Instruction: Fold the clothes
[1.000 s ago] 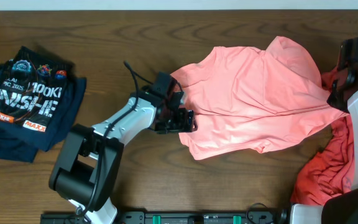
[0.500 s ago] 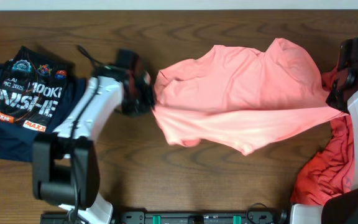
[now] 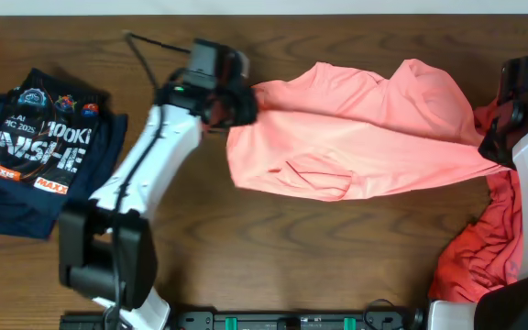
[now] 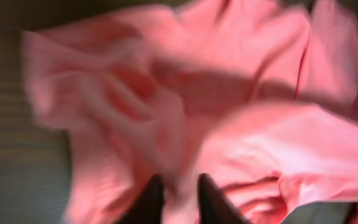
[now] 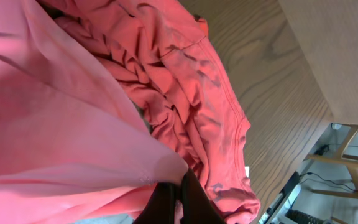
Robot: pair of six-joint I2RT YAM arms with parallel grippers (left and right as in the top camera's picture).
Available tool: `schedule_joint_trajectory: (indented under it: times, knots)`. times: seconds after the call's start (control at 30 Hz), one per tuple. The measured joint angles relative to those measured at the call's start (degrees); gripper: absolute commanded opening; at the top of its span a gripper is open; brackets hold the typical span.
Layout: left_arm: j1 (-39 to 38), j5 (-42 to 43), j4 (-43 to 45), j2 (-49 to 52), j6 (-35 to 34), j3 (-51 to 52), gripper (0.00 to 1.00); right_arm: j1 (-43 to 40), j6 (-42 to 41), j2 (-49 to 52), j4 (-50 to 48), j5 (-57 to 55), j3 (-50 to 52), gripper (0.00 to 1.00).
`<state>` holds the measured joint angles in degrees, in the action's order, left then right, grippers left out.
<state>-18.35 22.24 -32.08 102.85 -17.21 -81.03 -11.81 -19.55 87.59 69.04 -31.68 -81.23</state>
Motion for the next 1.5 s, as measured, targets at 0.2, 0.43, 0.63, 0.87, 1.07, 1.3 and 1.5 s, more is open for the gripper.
schedule_joint_trajectory:
  times: [0.2, 0.43, 0.63, 0.87, 1.07, 1.3, 1.5]
  knots:
    - [-2.5, -2.6, -7.7, 3.7, 1.8, 0.1, 0.65, 0.0, 0.0, 0.0, 0.7, 0.0, 0.0, 0.01]
    - [3.6, -7.7, -20.0, 3.3, -0.7, 0.3, 0.77, 0.0, 0.0, 0.0, 0.6, 0.0, 0.0, 0.02]
    - [6.0, -8.5, -15.2, 3.1, -5.1, 6.3, 0.81, 0.0, 0.0, 0.0, 0.7, 0.1, 0.0, 0.02]
    - [4.7, -2.8, -4.9, 3.1, -6.4, 15.5, 0.81, 0.0, 0.0, 0.0, 0.9, 0.2, 0.0, 0.02]
    - [2.9, 1.4, 1.1, 3.1, -7.0, 18.8, 0.53, 0.0, 0.0, 0.0, 1.0, 0.2, 0.0, 0.02]
    - [1.4, 2.9, 0.7, 3.2, -6.8, 19.6, 0.06, 0.0, 0.0, 0.0, 1.1, 0.2, 0.0, 0.02]
    - [6.6, 3.1, -12.3, 2.7, -3.8, 14.8, 0.06, 0.0, 0.1, 0.0, 1.3, 1.9, 0.0, 0.01]
